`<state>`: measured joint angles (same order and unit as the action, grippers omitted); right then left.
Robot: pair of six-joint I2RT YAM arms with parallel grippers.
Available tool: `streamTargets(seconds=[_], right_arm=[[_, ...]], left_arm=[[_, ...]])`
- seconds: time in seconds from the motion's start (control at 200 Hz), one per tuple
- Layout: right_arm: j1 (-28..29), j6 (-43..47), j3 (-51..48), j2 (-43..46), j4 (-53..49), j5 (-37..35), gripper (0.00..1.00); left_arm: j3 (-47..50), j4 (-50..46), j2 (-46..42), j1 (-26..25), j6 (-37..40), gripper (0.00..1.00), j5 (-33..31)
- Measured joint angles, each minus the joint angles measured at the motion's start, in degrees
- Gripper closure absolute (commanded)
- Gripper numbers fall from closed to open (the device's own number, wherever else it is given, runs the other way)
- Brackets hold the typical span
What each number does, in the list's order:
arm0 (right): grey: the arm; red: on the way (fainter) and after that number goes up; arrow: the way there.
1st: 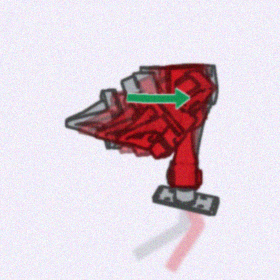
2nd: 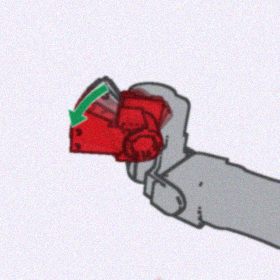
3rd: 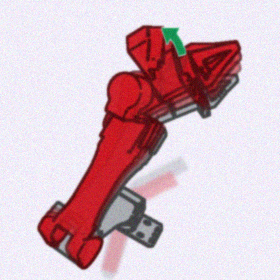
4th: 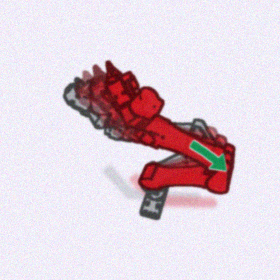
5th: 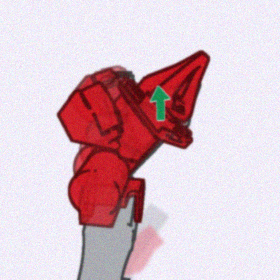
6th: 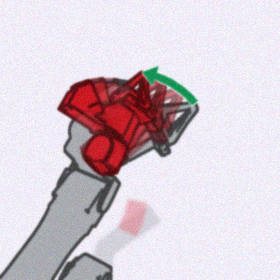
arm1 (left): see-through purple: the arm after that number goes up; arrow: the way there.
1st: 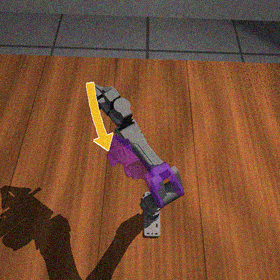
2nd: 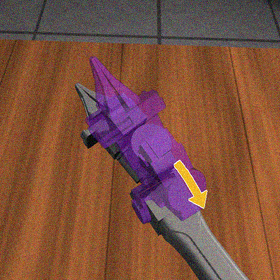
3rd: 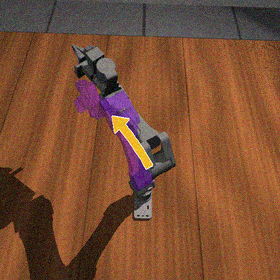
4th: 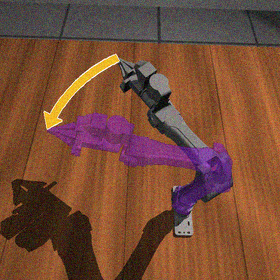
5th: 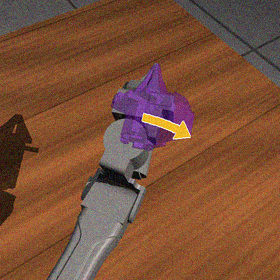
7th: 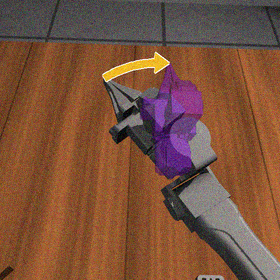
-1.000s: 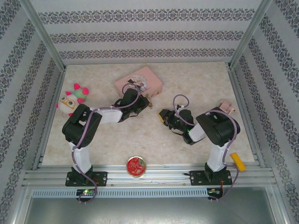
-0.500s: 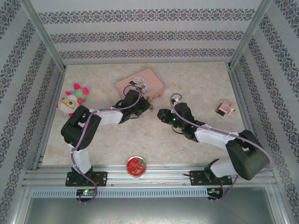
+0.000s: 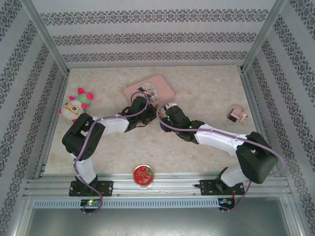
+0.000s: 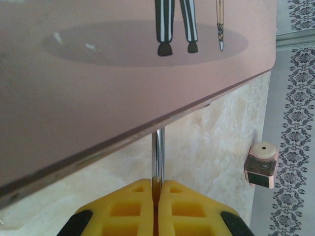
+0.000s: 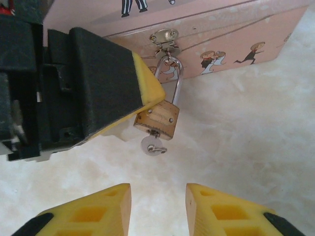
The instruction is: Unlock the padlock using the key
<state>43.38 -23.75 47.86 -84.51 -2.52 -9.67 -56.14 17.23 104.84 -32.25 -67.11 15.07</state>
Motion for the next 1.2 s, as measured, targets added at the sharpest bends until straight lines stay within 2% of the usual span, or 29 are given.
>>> streamTargets(seconds=[0.42,1.199], right_arm=[[1.79,9.01,6.49,-6.91,-3.41,-3.41,0.6],[1.9,12.24,11.02,-14.05,-5.66,-5.57,0.62]], left_arm=[[-0.02,-0.09,0.0,0.0,-0.85,1.0,1.42],[-0.13,-0.11,0.02,0.0,-1.09,1.0,1.7]])
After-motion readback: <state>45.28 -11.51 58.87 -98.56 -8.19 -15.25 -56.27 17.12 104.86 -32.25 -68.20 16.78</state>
